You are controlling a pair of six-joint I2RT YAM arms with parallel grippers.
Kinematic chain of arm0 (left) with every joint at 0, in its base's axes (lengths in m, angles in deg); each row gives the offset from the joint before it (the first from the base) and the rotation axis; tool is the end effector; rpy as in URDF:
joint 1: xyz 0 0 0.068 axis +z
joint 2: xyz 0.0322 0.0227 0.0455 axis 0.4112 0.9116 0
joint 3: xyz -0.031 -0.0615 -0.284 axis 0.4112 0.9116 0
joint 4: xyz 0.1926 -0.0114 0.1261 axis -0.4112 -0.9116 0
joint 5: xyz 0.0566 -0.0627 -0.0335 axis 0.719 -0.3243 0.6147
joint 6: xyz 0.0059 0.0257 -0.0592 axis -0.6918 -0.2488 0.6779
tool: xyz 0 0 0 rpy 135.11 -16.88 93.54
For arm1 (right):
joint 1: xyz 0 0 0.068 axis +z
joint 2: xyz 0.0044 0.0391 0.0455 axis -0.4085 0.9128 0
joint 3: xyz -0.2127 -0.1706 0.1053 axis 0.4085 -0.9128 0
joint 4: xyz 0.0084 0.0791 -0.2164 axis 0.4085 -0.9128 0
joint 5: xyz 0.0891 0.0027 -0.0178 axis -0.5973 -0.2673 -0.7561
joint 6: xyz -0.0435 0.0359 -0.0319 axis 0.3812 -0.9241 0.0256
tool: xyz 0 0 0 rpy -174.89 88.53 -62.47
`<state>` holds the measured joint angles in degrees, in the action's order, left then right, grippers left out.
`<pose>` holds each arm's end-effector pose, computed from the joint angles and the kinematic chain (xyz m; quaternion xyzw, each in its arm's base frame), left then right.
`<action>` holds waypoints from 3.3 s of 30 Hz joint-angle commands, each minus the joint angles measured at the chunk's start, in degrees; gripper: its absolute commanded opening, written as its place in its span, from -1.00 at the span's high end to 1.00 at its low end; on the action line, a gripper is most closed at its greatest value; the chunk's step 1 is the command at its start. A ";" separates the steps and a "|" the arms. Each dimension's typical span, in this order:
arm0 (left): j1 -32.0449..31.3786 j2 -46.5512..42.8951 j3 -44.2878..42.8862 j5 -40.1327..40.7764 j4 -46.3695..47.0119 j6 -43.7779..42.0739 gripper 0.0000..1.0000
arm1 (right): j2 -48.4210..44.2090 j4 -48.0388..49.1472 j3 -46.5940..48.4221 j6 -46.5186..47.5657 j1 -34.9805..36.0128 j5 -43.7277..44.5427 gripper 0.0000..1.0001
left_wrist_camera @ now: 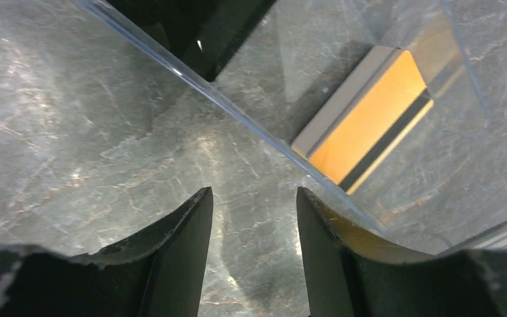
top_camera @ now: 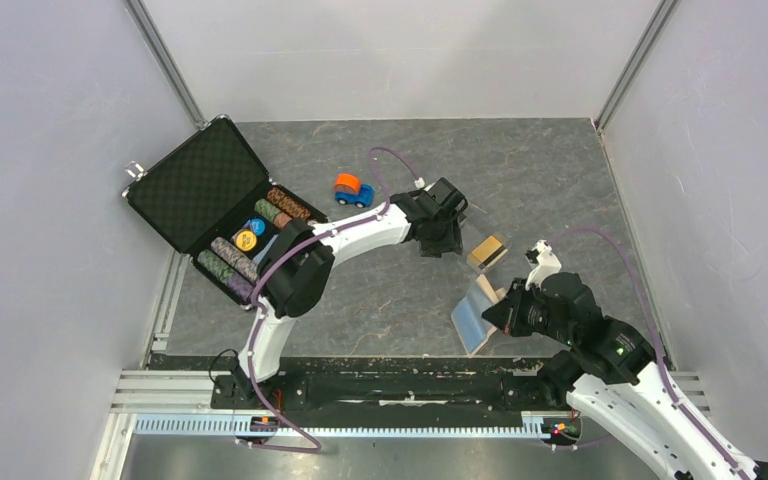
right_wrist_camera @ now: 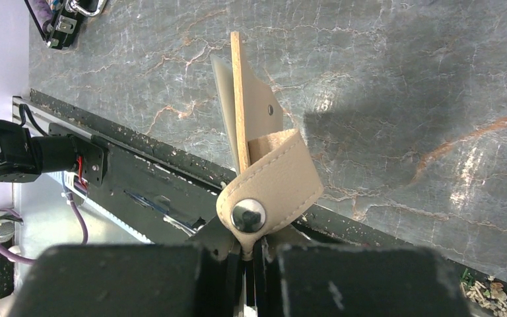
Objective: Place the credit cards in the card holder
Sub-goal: Move the storage box to the center of the board.
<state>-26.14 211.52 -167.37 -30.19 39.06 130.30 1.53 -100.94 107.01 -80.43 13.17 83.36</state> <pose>0.2908 -0.3509 0.2143 -0.0004 0.9592 -0.2148 0.1839 0.0432 0.0376 0.2484 -0.0005 0.8918 0.3068 0.3324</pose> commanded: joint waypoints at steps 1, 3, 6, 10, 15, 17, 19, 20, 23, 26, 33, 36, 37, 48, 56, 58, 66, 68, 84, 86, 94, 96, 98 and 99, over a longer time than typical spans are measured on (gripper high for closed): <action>1.58 -1.35 1.51 2.40 -0.56 -1.44 -0.10 | 1.44 1.52 3.49 1.27 -0.01 0.91 1.00; 2.18 -1.89 1.93 2.02 -0.55 -2.08 -0.05 | 1.88 1.92 3.97 1.49 -0.01 0.89 1.00; 2.77 -3.20 3.12 0.83 1.48 -2.83 -0.20 | 2.51 1.85 4.96 2.03 -0.02 0.95 1.00; 2.73 -4.99 4.80 -1.88 6.06 -1.55 -0.55 | 2.42 0.98 6.04 2.27 0.00 1.95 1.00; 2.62 -3.88 4.35 -2.96 10.09 0.61 -0.56 | 1.81 -0.14 6.01 2.55 -0.02 2.10 1.00; 2.60 -3.14 3.88 -3.19 11.29 1.22 -0.55 | 1.27 -0.77 5.80 2.72 -0.01 2.59 1.00; 2.56 -2.32 3.42 -3.10 11.96 2.55 -0.53 | 0.81 -1.37 5.54 2.96 -0.02 3.10 1.00; 2.45 -1.89 3.12 -2.82 12.03 3.04 -0.52 | 0.77 -1.60 5.40 3.05 -0.03 3.24 1.00; 2.34 -0.86 2.21 -2.65 12.22 3.84 -0.50 | 0.71 -1.80 5.40 3.19 -0.01 3.09 1.00; 1.74 -2.36 3.92 -2.59 14.59 3.40 -0.50 | 0.88 -1.88 5.69 3.38 -0.01 3.21 1.00; 1.63 -5.58 7.54 -0.73 18.11 3.84 -0.53 | 1.96 -1.56 5.53 4.06 -0.02 3.02 1.00; 1.72 -2.64 3.26 0.62 13.56 3.80 -0.54 | 1.97 -1.44 5.38 4.31 0.01 2.91 1.00; 1.73 -1.78 2.40 1.08 12.55 4.11 -0.54 | 1.85 -1.44 5.20 4.20 -0.01 3.04 1.00; 2.40 6.41 -7.05 2.35 2.42 3.22 -0.20 | 3.54 -0.92 6.04 4.88 -0.01 2.30 1.00; 3.19 3.74 -5.06 4.08 0.38 0.90 0.20 | 5.27 0.22 7.37 5.53 0.04 1.65 1.00; 3.38 2.44 -4.14 4.41 0.31 0.40 0.27 | 5.73 0.63 7.54 5.74 0.01 1.54 1.00; 5.03 -2.90 -1.81 4.94 -2.20 -4.48 0.50 | 8.53 1.58 8.91 7.77 -0.01 1.35 1.00; 5.54 -3.97 -1.80 4.45 -3.62 -6.57 0.56 | 9.25 2.14 9.08 8.19 0.00 1.19 1.00; 10.51 -6.87 -0.36 -2.77 -13.95 -29.92 0.53 | 11.13 5.67 6.98 8.88 -0.01 0.13 1.00; 10.51 -7.49 -0.31 -2.19 -14.69 -30.88 0.01 | 11.02 5.70 6.59 8.86 -0.01 0.19 1.00; 10.50 -18.82 9.36 -3.35 -10.06 -23.59 -0.59 | 11.92 6.34 6.76 8.85 0.00 0.35 1.00; 10.51 -22.14 14.17 -3.65 -8.76 -20.16 -0.60 | 12.43 6.53 6.76 8.95 -0.01 0.21 1.00; 10.40 -25.24 19.45 -3.94 -6.93 -16.24 -0.61 | 12.89 6.65 6.75 9.12 -0.02 0.27 1.00; 10.34 -26.89 22.63 -4.36 -5.45 -13.80 -0.61 | 13.08 6.65 6.80 9.22 -0.01 0.35 1.00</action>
<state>-15.62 190.52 -152.74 -32.88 29.20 107.16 14.04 -97.53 113.55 -72.34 13.17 83.68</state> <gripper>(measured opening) 0.800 0.022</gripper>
